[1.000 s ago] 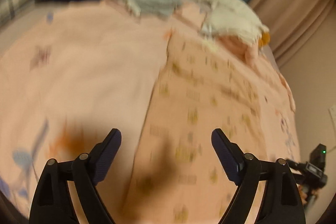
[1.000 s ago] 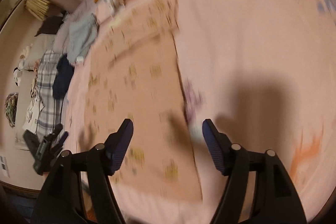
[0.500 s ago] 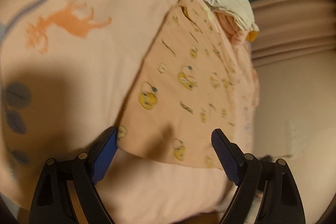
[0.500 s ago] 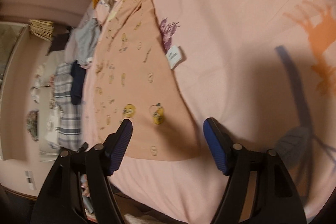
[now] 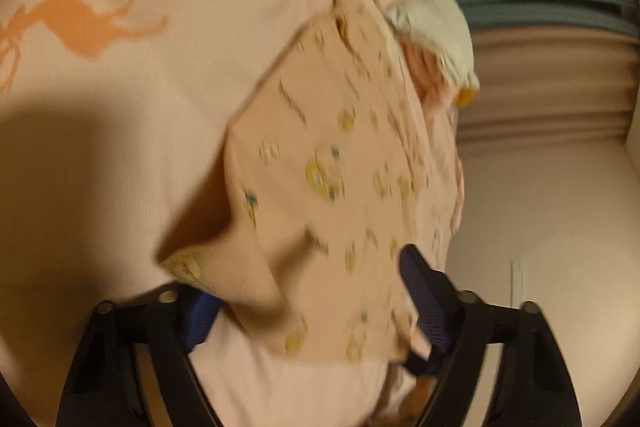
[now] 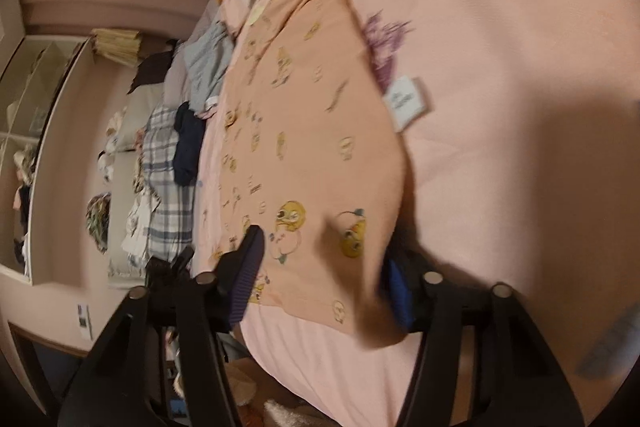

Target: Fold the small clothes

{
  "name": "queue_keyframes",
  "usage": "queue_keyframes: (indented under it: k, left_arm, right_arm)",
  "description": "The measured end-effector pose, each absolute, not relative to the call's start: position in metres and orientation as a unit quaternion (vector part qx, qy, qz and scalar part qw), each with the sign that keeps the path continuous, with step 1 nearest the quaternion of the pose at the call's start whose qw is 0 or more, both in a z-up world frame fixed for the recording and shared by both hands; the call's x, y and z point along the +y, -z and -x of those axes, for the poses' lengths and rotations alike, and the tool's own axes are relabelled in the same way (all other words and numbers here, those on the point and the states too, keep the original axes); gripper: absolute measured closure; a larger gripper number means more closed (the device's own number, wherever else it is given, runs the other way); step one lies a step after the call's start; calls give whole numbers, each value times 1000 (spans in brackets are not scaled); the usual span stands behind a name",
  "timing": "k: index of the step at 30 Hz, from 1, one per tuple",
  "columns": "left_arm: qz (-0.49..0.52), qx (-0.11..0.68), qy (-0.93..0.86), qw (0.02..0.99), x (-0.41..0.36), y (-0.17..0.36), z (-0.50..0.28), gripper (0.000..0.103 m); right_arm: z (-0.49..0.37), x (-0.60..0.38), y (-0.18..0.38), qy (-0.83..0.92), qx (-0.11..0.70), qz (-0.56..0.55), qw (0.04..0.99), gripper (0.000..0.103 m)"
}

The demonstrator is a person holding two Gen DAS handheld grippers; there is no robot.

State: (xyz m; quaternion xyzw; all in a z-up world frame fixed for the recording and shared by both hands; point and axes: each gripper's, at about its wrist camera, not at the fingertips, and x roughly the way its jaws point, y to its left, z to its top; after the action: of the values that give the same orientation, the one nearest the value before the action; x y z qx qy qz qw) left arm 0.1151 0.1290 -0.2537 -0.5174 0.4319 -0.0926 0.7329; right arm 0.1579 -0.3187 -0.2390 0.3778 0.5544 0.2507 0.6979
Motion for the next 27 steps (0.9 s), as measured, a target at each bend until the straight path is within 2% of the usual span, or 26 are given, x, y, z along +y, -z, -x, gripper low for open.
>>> queue_keyframes:
  k: [1,2,3,4,6,9,14,15,18,19,24,27]
  left_arm:
    - [513,428,78,740,129,254,-114,45]
    - [499,428,57,751,128,253,-113,52]
    - [484,431,40,760,127,252,-111,65]
    - [474,434,25,765,127,253,-109,78]
    - [445,436,1,782,126,250,-104,82]
    - [402,451,1,797,125,240,-105,82]
    - [454,439,-7,775,156,247,-97,77]
    - [457,431,-14,778,162,247,-97,75]
    - [457,428,14,779,165,249,-109,57]
    - [456,429,31,779,164,249,-114,55]
    - [418,476,110,766,144,249,-117,55]
    - [449,503,162,721,139,256,-108,55]
  right_arm:
    - [-159,-315,242,-248,559,-372,698,59]
    - [-161,-313,243,-242,560,-364,704,68]
    - [-162,-311,244,-234,556,-355,714,78]
    - [-163,-313,247,-227,555,-358,716,82]
    - [-165,-319,254,-206,560,-380,706,97]
    - [-168,-330,260,-211,561,-410,687,95]
    - [-166,-337,257,-216,565,-412,682,95]
    - [-165,-337,256,-217,564,-412,682,94]
    - [-163,-342,259,-215,565,-423,675,94]
    - [-163,-342,259,-215,565,-425,674,94]
    - [-163,-335,254,-212,568,-399,688,94]
    - [-162,-329,251,-227,583,-370,687,90]
